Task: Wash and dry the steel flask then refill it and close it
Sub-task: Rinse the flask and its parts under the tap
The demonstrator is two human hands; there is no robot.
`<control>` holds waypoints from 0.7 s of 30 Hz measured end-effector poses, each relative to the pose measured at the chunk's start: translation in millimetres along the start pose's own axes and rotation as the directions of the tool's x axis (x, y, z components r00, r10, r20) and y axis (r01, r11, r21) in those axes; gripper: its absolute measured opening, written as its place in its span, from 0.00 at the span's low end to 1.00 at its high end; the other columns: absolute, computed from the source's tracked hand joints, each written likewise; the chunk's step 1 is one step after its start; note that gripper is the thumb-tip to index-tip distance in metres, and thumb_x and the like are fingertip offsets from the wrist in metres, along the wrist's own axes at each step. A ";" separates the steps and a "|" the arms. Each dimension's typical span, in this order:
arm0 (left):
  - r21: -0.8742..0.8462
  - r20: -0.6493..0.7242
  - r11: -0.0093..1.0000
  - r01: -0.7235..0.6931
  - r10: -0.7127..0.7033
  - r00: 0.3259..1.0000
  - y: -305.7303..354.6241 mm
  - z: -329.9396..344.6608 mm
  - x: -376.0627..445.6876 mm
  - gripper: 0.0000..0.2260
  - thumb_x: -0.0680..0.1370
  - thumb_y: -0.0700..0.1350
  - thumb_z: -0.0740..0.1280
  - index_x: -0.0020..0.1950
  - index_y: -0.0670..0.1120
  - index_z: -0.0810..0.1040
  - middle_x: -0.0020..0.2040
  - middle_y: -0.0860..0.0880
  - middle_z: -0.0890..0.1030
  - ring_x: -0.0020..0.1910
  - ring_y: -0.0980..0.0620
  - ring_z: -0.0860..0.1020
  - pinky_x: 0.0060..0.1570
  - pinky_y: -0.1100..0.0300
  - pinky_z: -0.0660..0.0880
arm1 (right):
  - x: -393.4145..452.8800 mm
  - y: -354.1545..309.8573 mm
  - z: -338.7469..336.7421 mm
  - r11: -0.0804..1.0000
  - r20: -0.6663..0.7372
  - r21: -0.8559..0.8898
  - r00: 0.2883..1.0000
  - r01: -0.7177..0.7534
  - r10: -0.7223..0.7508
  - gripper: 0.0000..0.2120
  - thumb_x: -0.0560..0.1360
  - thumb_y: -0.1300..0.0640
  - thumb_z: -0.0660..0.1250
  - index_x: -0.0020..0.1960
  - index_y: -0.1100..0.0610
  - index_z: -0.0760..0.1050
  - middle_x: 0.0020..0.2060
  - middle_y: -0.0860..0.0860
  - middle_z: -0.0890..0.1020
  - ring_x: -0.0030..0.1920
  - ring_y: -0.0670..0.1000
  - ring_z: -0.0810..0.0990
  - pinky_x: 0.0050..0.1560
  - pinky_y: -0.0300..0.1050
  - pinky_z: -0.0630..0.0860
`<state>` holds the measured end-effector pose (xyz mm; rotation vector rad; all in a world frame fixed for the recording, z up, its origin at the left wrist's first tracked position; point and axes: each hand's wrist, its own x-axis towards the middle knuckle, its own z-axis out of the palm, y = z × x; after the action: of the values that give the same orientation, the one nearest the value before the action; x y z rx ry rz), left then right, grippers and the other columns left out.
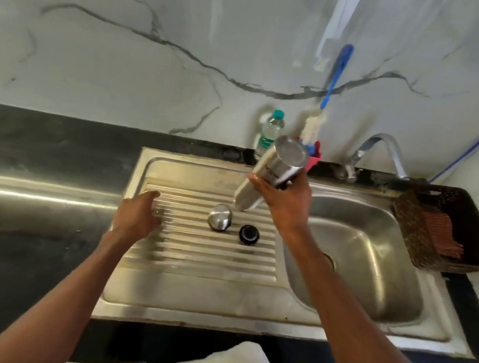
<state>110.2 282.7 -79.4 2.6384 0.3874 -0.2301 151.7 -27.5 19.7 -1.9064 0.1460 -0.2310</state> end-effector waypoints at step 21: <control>-0.015 -0.033 1.000 -0.011 0.010 0.999 -35.8 20.1 2.8 0.20 0.72 0.45 0.79 0.61 0.50 0.77 0.49 0.51 0.87 0.57 0.47 0.82 0.67 0.50 0.68 | -32.6 0.1 178.9 0.989 0.304 -0.133 0.952 0.067 -0.023 0.41 0.59 0.34 0.82 0.64 0.49 0.71 0.55 0.44 0.84 0.56 0.47 0.83 0.56 0.54 0.81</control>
<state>99.8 304.6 -112.6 2.6312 0.3849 -0.1792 161.3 143.4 -42.0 -2.0637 -0.0899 0.0446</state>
